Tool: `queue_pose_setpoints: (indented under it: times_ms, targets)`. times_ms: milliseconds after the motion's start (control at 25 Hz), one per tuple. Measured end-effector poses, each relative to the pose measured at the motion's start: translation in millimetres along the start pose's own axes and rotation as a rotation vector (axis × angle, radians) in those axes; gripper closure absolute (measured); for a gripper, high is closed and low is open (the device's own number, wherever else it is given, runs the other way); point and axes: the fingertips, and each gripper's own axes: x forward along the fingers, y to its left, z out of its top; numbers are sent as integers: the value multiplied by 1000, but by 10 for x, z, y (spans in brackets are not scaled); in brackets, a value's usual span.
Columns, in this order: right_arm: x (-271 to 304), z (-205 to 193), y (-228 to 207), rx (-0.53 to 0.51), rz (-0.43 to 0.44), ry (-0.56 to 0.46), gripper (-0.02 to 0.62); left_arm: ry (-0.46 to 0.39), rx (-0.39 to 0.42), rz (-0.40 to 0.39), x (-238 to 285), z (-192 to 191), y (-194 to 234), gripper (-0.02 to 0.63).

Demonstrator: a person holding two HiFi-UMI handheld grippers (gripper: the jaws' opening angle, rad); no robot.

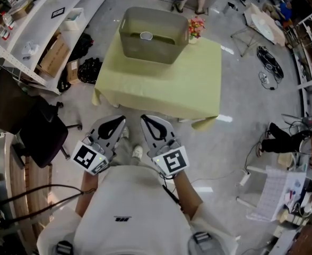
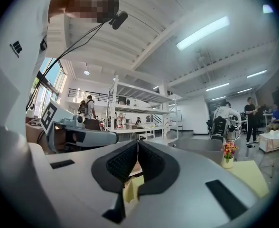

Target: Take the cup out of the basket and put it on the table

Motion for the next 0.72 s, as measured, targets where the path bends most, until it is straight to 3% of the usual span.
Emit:
queue_pose_setpoints:
  times_ms: [720]
  targets:
    - [1152,-104,-704,-4,-84,45,586,1,0,-99,668,143,1214,594]
